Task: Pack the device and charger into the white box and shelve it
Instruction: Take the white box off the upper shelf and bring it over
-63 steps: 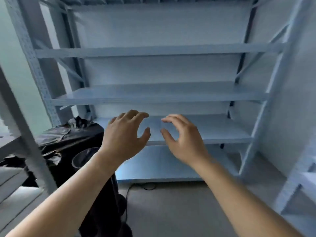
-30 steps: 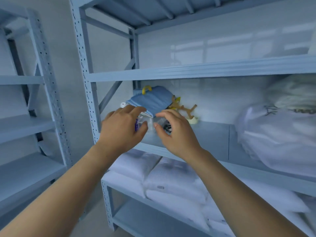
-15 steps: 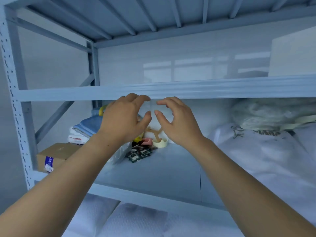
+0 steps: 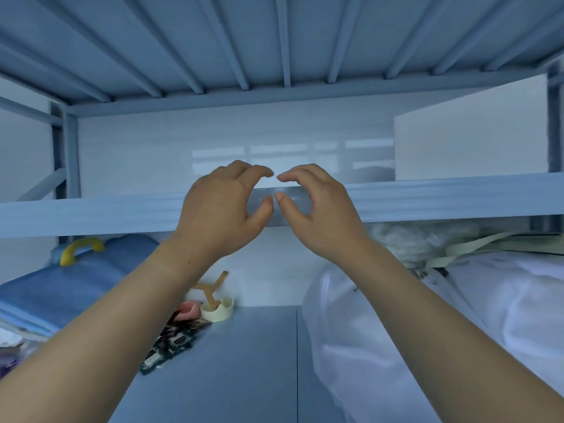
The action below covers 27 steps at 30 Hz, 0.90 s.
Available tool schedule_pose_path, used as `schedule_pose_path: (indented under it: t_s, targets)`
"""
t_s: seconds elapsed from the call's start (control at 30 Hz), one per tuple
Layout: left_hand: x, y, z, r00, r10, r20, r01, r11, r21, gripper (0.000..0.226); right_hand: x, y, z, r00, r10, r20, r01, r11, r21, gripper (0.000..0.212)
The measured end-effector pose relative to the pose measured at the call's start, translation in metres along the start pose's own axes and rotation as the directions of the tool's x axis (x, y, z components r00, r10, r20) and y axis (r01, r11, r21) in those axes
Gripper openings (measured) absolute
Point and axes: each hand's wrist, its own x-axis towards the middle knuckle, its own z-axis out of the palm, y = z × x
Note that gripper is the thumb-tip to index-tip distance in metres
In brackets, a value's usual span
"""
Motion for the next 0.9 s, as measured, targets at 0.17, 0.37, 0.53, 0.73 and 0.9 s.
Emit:
schedule_pose_path:
  t_s: [0.17,0.37,0.53,0.73,0.9]
  targets:
    - [0.03,0.04,0.026,0.999,0.006,-0.036,-0.007,0.999,-0.033,0.043,0.006,0.041,-0.044,1.0,-0.007,-0.001,0.007,0.998,-0.061,0.024]
    - [0.075,0.101,0.057,0.997,-0.017,-0.075,0.012,0.997,-0.072,0.037,0.018,0.093,-0.105,0.999,-0.034,0.015,0.035,0.993,-0.109,0.023]
    - [0.111,0.155,0.079,0.995,-0.046,-0.087,0.033,0.989,-0.142,0.036,0.02,0.135,-0.16,0.999,-0.054,0.009,0.054,0.987,-0.152,0.024]
    - [0.139,0.215,0.103,0.994,-0.061,-0.09,0.038,0.972,-0.232,0.032,0.019,0.174,-0.216,0.997,-0.075,0.009,0.076,0.98,-0.183,0.025]
    - [0.154,0.242,0.115,0.994,-0.058,-0.094,0.031,0.964,-0.264,0.031,0.02,0.191,-0.248,0.995,-0.1,0.004,0.099,0.974,-0.202,0.024]
